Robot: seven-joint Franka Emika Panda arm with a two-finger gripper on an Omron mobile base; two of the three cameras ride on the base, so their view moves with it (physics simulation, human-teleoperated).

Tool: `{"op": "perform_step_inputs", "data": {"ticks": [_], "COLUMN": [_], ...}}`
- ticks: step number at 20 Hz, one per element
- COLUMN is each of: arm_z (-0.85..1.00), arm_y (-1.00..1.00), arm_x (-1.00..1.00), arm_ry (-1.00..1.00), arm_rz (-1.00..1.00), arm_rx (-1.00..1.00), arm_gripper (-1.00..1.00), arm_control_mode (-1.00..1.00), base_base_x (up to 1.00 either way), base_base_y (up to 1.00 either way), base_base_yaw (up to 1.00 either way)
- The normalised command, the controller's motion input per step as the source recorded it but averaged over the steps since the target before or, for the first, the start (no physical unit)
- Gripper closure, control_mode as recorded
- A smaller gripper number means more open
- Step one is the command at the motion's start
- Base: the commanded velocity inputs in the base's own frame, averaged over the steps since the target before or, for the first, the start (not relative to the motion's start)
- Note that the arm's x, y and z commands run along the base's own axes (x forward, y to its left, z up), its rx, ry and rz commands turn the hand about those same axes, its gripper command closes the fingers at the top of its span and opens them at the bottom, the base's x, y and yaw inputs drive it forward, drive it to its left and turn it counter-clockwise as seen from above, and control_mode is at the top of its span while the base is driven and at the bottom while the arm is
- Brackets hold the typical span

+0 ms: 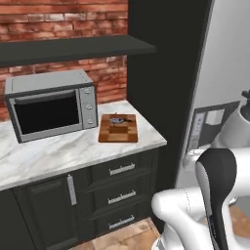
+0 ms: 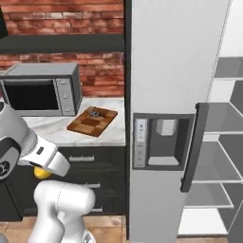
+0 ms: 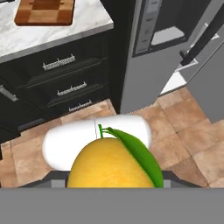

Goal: Retrieve a lemon from the fridge and place it on the cutting board with the fish.

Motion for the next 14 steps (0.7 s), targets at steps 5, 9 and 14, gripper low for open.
{"op": "perform_step_inputs", "data": {"ticks": [5,9,14], "arm_z": [0.00,0.00,0.00], "arm_y": [0.00,0.00,0.00], "arm_x": [0.00,0.00,0.00], "arm_ry": [0.00,0.00,0.00], "arm_rz": [0.00,0.00,0.00], "arm_rx": [0.00,0.00,0.00], "arm_gripper": [1.00,1.00,1.00], "arm_control_mode": [1.00,1.00,1.00], "base_base_x": [0.53,0.67,0.67], "base_base_y": [0.51,0.28,0.50], "base_base_yaw": [-0.20,-0.15,-0.11]}}
